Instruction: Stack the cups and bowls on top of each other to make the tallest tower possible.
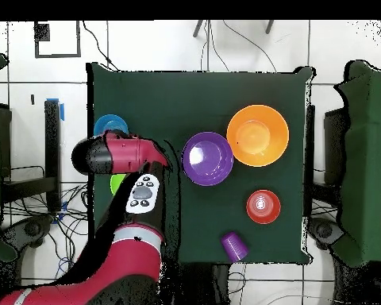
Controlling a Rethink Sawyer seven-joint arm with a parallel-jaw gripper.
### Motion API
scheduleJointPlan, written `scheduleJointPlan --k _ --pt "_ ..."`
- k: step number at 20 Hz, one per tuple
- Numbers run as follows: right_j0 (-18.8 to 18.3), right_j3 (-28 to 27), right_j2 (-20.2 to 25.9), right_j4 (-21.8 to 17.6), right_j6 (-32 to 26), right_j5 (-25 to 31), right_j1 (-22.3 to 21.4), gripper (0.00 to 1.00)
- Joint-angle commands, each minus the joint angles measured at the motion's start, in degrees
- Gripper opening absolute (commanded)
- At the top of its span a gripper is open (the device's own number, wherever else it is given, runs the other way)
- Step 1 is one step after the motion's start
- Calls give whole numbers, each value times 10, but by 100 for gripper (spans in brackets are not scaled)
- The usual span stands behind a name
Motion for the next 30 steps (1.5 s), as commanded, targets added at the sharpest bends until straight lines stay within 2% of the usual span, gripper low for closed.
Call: scheduleJointPlan --k 1,30 --pt "-3 -4 55 -5 70 -28 40 100" --pt "13 -15 48 15 91 -66 69 100"
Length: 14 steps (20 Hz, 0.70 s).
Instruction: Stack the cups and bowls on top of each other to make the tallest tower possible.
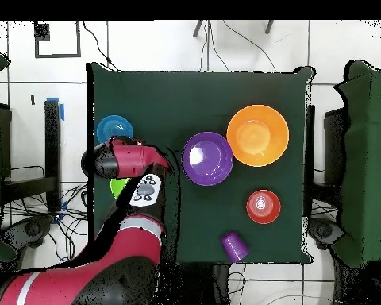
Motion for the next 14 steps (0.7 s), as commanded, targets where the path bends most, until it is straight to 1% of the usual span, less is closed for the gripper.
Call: scheduleJointPlan --k 1,9,14 --pt "13 -15 48 15 91 -11 21 100" --pt "14 -4 58 23 96 4 4 100" --pt "9 4 69 26 96 -8 1 100"
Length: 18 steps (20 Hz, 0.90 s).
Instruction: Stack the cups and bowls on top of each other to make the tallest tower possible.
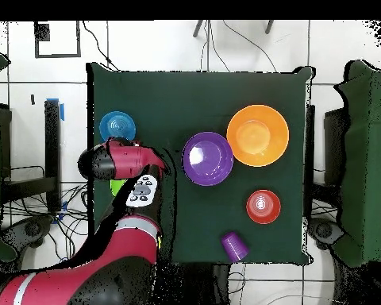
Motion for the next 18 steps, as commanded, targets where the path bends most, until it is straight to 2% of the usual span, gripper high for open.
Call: scheduleJointPlan --k 1,18 --pt "0 5 71 19 96 -9 -1 100" --pt "-13 -9 87 20 92 -50 24 100"
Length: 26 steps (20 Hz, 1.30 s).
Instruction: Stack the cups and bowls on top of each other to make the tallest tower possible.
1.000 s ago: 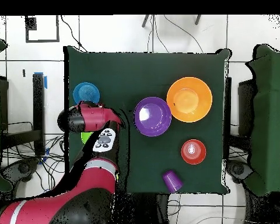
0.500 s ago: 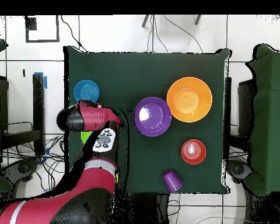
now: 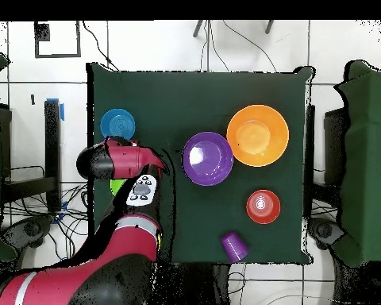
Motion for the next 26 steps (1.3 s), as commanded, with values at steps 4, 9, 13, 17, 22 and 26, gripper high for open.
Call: scheduleJointPlan --k 4,9,13,17,22,26 --pt "-17 -22 77 7 83 -47 35 100" --pt "-15 -27 69 8 79 -48 41 0" --pt "-10 -28 64 12 81 -45 42 0" --pt "-12 -29 65 12 80 -44 42 0" --pt "-9 -24 62 11 85 -47 35 0" --pt "-5 -21 57 13 86 -39 30 0"
